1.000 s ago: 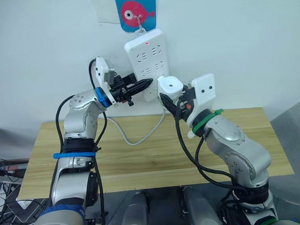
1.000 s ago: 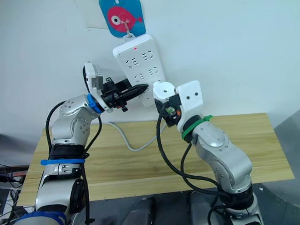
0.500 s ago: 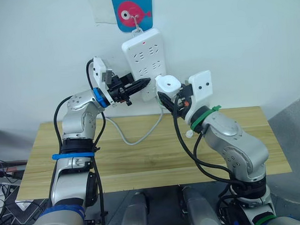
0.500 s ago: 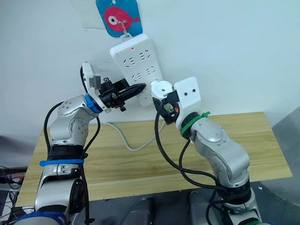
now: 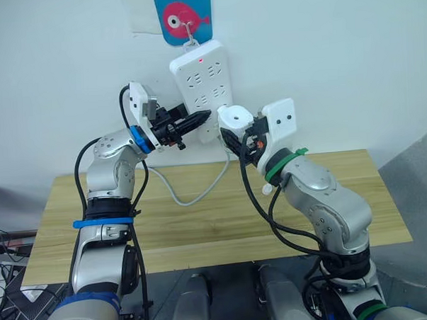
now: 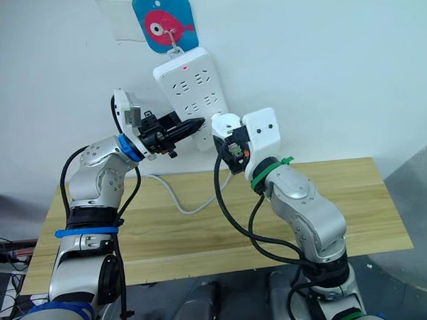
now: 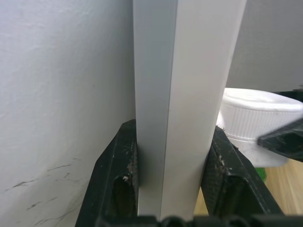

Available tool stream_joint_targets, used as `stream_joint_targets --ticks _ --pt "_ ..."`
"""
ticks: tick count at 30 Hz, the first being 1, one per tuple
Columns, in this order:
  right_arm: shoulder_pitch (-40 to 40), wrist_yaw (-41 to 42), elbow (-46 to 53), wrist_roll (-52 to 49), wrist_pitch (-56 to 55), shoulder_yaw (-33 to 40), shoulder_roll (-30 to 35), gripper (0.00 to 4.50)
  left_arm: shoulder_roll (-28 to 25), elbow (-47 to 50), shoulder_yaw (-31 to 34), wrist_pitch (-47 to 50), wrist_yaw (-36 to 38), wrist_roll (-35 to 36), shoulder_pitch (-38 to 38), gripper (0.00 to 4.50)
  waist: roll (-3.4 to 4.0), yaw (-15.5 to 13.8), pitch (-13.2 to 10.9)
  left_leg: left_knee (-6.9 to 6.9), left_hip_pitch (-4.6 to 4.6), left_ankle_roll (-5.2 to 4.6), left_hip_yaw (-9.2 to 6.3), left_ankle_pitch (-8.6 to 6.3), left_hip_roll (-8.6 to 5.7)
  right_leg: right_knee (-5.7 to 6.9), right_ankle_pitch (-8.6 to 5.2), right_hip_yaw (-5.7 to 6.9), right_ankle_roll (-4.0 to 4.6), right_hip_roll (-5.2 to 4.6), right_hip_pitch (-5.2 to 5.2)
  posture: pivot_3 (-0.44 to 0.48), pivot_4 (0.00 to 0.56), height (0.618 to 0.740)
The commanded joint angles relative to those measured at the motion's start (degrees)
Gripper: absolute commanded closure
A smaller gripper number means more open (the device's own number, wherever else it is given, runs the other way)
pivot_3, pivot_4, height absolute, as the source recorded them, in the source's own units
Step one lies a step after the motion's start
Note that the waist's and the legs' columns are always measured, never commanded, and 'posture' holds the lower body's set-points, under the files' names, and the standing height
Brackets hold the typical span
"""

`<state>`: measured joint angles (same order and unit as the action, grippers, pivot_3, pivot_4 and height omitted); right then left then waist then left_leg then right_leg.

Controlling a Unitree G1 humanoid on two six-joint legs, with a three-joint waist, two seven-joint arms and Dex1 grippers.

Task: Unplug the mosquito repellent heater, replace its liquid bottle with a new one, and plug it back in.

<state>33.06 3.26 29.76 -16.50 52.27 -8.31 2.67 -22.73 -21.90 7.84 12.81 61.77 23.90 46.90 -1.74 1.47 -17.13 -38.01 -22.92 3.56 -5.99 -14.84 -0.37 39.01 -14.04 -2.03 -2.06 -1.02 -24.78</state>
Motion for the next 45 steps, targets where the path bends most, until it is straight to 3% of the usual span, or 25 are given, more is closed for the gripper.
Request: stream_joint_targets --ticks 1,12,29,45 --pt "3.1 -0.7 -3.2 3.4 -3.0 0.0 0.7 1.57 2.4 4.6 -3.2 1.1 3.8 2.8 0.7 3.18 0.0 0.0 0.0 0.02 -0.01 0.0 0.01 0.0 -0.01 0.0 0.0 -0.01 0.0 0.0 -0.01 0.13 0.272 0.74" --pt "3.4 0.2 -4.8 4.9 -5.3 -2.5 3.0 1.57 2.3 4.6 -3.1 1.2 4.2 3.0 0.8 3.18 0.0 0.0 0.0 0.02 0.0 0.01 0.0 0.02 0.0 0.0 0.0 -0.01 0.0 -0.01 -0.01 0.133 0.262 0.74" --pt "4.3 -1.9 -7.4 7.8 -6.7 -3.2 -1.0 1.57 2.8 4.4 -2.9 0.9 3.7 2.5 0.7 3.18 0.0 0.1 0.0 0.06 -0.01 0.07 0.04 0.19 0.09 0.02 0.14 -0.07 0.17 -0.01 -0.14 0.136 0.266 0.74" --pt "1.3 0.0 -2.5 7.2 -4.0 -1.6 0.1 1.57 2.6 2.3 -2.7 -0.6 4.0 1.3 1.4 3.18 0.0 0.1 0.0 0.16 -0.1 0.03 0.01 0.36 0.1 0.01 0.25 -0.03 0.26 0.11 -0.24 0.128 0.271 0.74"
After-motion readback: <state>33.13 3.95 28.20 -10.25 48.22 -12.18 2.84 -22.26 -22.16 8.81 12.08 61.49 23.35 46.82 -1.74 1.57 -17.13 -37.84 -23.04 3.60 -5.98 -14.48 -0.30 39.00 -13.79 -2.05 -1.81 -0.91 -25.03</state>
